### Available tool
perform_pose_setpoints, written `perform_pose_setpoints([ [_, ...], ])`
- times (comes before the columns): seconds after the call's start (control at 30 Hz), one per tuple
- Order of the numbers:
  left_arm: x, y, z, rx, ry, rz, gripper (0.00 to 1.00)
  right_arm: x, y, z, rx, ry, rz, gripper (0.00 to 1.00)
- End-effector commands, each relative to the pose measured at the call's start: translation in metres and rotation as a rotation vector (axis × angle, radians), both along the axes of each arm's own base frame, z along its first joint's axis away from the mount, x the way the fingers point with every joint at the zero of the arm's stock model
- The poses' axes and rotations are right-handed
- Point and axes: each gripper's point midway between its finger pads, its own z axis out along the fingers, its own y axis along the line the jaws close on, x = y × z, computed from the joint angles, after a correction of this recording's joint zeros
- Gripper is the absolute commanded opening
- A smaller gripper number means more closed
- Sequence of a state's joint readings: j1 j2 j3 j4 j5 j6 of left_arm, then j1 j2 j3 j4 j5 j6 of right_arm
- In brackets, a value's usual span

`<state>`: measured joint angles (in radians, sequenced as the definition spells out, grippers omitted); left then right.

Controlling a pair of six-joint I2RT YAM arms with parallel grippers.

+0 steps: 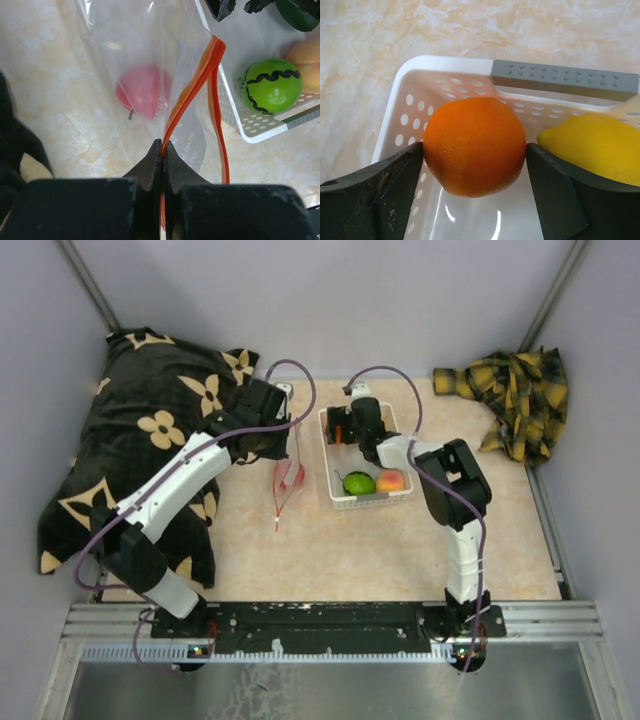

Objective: Place the food in the zip-top bag and seal the zipper
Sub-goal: Pick up the fake fruit from the bin.

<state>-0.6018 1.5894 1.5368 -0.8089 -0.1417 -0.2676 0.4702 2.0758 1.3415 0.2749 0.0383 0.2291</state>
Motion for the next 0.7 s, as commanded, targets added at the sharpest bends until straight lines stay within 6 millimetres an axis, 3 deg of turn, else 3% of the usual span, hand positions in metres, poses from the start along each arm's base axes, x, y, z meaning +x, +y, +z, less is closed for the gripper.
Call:
perform_pose_setpoints([
  [0.0,0.001,0.011,0.035,0.008,-0.084,0.027,0.00,0.020,0.010,0.014,0.029,-0.049,0.027,0.82],
  [0.1,0.000,0.019,0.049,0.050,-0.127,0.055,0.00,0.017,0.009,0.004,0.023,-0.022,0.023,0.79],
  [0.33,-0.010,0.030,0.077,0.185,-0.209,0.098,0.00,0.002,0.003,0.019,0.050,-0.035,0.044,0.66],
  [0.47,-0.011,0.039,0.086,0.246,-0.232,0.127,0.00,-0.018,-0.001,0.032,0.040,-0.031,0.081,0.62],
  [0.67,-0.010,0.043,0.090,0.271,-0.251,0.141,0.00,-0.053,-0.018,0.028,-0.027,0.067,0.104,0.60],
])
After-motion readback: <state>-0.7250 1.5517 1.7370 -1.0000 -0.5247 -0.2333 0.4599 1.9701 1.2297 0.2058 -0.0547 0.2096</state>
